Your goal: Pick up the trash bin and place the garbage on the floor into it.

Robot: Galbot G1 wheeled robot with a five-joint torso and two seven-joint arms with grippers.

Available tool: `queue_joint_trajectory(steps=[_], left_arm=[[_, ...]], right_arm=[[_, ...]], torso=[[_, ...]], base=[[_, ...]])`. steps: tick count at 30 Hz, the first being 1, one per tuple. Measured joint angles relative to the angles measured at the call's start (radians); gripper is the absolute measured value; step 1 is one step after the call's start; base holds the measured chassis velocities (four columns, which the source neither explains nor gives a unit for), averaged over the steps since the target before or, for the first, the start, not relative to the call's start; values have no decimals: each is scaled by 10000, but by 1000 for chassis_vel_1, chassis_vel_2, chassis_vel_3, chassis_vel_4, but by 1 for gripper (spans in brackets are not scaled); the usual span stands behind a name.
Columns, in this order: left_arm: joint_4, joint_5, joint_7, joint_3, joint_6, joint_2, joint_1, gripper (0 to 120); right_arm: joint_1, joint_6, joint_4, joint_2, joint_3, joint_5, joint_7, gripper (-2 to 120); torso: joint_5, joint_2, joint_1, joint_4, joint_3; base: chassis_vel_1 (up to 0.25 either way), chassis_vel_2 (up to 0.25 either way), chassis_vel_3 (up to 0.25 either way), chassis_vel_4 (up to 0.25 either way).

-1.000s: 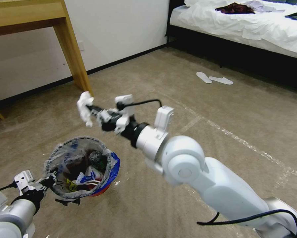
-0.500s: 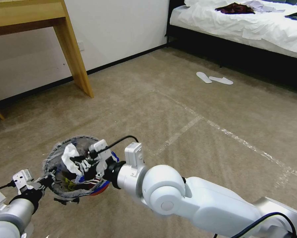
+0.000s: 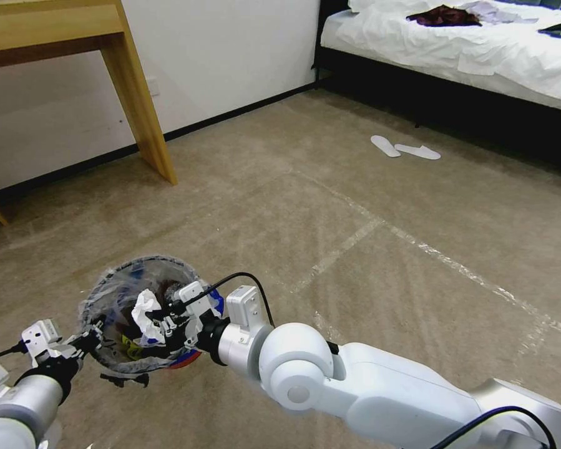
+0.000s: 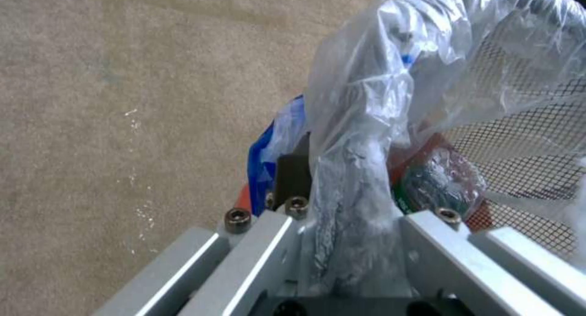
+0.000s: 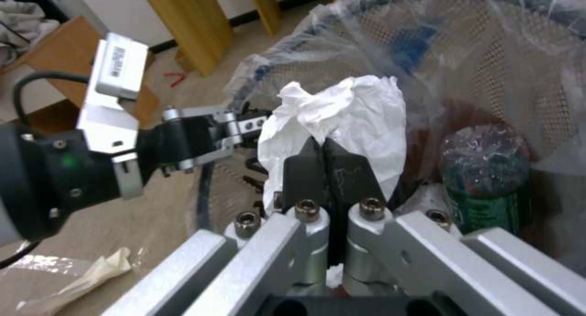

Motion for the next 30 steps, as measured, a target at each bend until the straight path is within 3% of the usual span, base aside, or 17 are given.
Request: queue_joint_trajectory(steps=[14,21,24,26,30], left_arm=[[82,21,23,40,-17,17,22,1],[110,47,46,36,-26,-7,43,1],[113,50,46,33,-27,-12,47,1],[114,58,50,12,-30,-26,62,1],[114,61,53,-11,-36,-33,75,1]], right_arm=[[-149,128,-861,153,-7,-587,-164,1],[-179,125,-1039,169,3,-658,-173,28],[-179,124,-1048,170,10,-660,-175,32],[-183,118,-1096,189,16,-662,-194,47],[-190,116,-1142,208,16,-666,-211,57]], torso=[[0,0,0,0,0],[0,0,0,0,0],[0,0,0,0,0],[0,0,0,0,0],[0,0,0,0,0]], base=[[0,0,0,0],[0,0,0,0],[0,0,0,0],[0,0,0,0],[0,0,0,0]])
